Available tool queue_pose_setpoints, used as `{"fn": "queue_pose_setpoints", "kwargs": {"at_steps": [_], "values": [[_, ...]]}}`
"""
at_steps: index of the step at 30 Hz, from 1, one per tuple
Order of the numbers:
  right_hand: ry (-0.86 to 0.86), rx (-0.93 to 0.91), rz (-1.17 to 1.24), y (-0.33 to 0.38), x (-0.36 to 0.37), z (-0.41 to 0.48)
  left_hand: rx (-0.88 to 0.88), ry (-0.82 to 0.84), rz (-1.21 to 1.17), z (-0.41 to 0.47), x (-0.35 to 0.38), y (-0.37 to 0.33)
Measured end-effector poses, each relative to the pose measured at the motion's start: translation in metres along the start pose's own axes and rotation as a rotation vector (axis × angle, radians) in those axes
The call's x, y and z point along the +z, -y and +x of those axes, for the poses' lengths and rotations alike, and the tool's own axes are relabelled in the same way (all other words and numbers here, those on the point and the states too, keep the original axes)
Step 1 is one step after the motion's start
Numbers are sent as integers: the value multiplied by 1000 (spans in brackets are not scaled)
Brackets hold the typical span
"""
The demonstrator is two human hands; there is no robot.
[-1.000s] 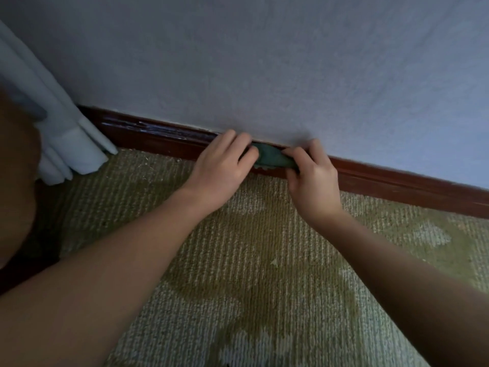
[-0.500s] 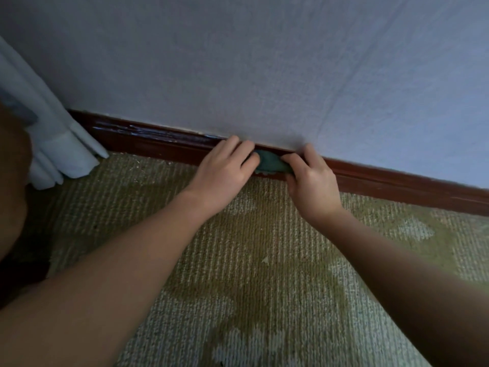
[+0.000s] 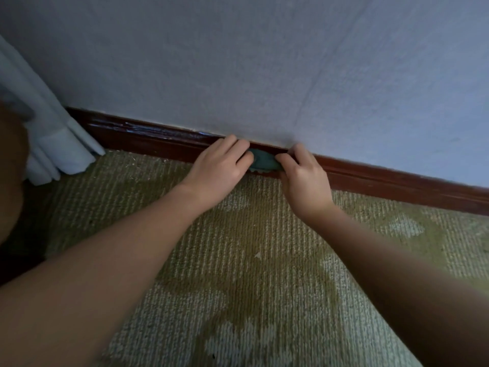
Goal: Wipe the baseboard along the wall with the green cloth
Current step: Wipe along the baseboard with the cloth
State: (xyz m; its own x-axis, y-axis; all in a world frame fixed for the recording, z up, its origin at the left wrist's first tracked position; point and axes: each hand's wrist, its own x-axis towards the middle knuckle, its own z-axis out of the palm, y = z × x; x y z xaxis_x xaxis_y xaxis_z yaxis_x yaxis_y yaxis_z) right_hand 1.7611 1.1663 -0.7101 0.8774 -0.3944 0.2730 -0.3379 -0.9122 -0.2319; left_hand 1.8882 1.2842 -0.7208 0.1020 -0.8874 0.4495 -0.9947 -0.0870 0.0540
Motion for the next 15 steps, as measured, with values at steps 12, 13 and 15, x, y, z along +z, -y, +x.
{"fn": "queue_pose_setpoints", "kwargs": {"at_steps": [12,13,15], "values": [[-50,77,139,11,-3,-24,3,26,58,-10,-3,-8],[-42,67,139,8,-5,-29,-22,27,45,-9,-3,-13],[-55,56,131,3,-8,-27,-102,10,5,-3,-1,-18]]}}
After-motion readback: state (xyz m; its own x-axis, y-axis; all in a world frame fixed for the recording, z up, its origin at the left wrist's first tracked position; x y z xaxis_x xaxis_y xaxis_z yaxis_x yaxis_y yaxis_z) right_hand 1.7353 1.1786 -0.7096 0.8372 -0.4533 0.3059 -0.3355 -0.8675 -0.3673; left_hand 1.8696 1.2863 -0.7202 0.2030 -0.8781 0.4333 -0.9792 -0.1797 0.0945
